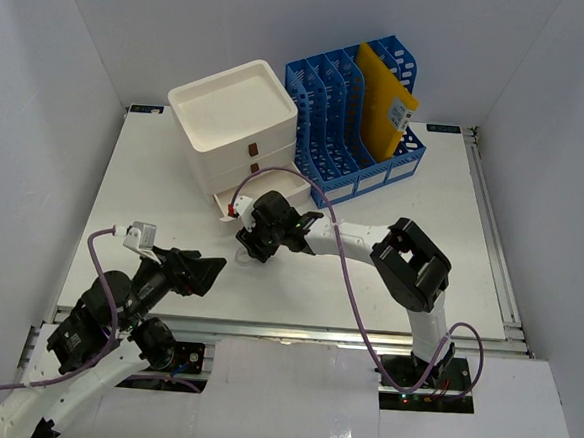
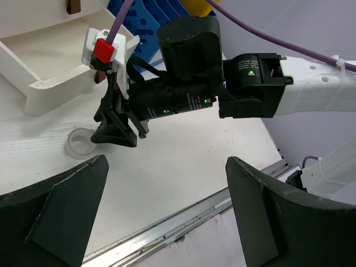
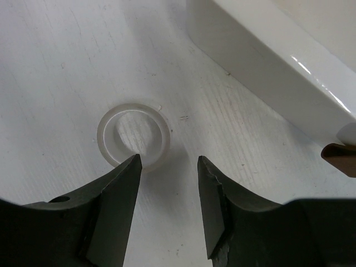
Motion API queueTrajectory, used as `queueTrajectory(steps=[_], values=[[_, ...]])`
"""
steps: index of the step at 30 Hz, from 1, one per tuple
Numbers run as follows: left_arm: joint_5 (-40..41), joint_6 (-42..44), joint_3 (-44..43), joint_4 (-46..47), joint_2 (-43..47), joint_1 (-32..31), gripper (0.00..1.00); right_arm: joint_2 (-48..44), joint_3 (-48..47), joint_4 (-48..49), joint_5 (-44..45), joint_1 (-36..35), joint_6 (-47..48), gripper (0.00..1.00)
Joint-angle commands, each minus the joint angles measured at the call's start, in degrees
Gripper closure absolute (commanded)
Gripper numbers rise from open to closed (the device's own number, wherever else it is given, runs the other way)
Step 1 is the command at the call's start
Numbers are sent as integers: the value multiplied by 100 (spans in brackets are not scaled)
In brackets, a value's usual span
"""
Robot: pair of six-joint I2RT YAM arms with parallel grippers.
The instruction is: Organize the desk
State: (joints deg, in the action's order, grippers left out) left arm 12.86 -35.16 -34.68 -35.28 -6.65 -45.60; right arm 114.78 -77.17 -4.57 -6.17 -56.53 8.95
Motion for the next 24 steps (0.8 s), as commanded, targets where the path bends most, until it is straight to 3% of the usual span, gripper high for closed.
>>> queueTrajectory(steps=[1, 11, 24], values=[[-28, 26, -153, -137, 219, -1, 2, -41, -116, 34, 60, 2, -10, 49], [41, -8, -109, -137, 270, -1, 2, -218, -440, -53, -647, 37, -640, 44], [39, -46, -57, -111, 445, -1, 2, 219, -421, -4, 174, 37, -548, 48]])
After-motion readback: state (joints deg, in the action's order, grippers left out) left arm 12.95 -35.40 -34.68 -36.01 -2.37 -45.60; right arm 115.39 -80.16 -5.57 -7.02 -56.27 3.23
